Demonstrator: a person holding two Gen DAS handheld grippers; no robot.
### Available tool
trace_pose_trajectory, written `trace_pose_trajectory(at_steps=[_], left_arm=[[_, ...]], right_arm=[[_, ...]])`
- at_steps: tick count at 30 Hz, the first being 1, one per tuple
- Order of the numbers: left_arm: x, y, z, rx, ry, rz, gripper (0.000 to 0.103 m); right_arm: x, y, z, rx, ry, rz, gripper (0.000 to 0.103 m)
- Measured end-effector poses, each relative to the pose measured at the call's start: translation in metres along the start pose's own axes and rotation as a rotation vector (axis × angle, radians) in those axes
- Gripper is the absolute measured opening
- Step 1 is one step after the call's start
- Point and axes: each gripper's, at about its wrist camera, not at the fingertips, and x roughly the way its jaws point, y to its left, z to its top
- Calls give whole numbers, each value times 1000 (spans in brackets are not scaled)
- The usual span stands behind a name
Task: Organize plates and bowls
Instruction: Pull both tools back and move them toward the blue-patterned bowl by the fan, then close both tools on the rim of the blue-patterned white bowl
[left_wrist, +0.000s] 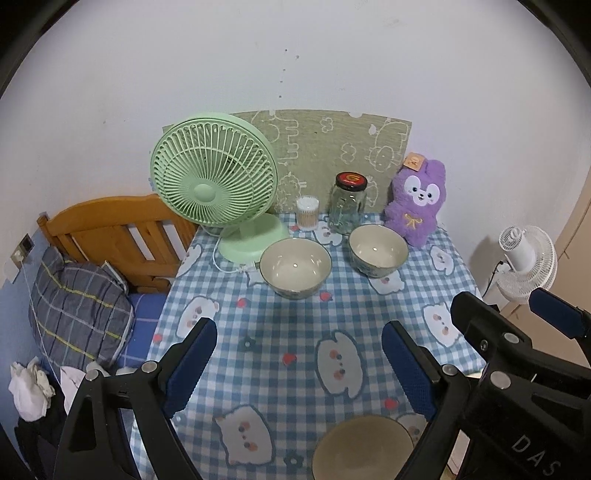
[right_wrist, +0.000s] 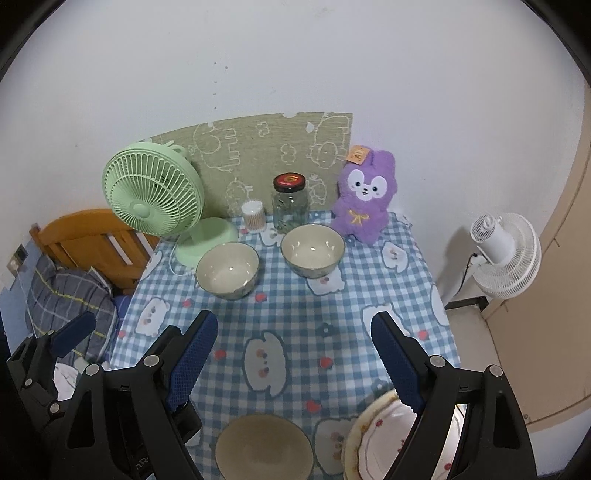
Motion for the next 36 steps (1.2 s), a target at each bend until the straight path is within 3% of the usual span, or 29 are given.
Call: trace_pose_trajectory(at_steps=[19,36], left_arm=[[81,25,51,-34,21,36,91],[190,44,54,-49,118,28,80]], right_arm=[[93,24,50,21,2,1,87],[213,37,53,7,91,-23,87]])
